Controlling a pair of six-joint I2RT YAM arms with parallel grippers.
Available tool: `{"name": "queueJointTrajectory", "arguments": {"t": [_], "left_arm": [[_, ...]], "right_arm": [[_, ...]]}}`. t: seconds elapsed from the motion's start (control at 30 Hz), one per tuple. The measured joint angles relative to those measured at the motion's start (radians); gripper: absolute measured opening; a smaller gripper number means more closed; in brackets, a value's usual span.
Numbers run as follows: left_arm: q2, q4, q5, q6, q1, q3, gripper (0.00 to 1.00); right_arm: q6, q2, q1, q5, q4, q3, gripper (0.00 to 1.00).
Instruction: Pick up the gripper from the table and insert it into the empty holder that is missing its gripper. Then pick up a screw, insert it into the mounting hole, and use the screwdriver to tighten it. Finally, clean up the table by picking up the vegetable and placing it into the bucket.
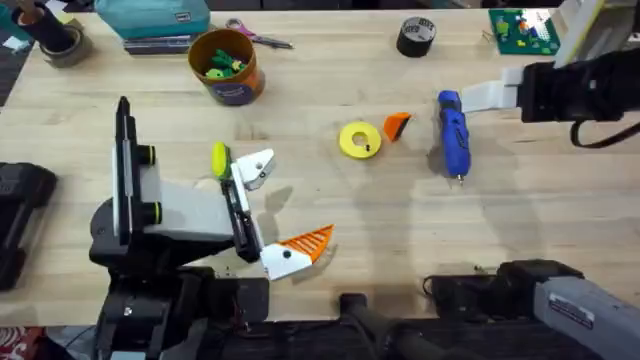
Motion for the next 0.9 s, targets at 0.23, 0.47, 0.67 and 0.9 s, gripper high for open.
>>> {"name": "queueJointTrajectory", "arguments": {"t": [0.23,0.47,0.67,0.9], "left_arm": [[0.000,-0.001,0.010,0.003,0.000,0.000,0.985],[0.000,-0.001,0.010,0.003,0.000,0.000,0.985],[0.000,-0.001,0.010,0.003,0.000,0.000,0.986],[0.000,-0.001,0.011,0.003,0.000,0.000,0.985]], "right_arm": [[0.000,0.000,0.000,0.000,0.000,0.000,0.996],[0.000,0.000,0.000,0.000,0.000,0.000,0.995],[0.000,0.000,0.000,0.000,0.000,0.000,0.996],[0.000,0.000,0.000,0.000,0.000,0.000,0.996]]}}
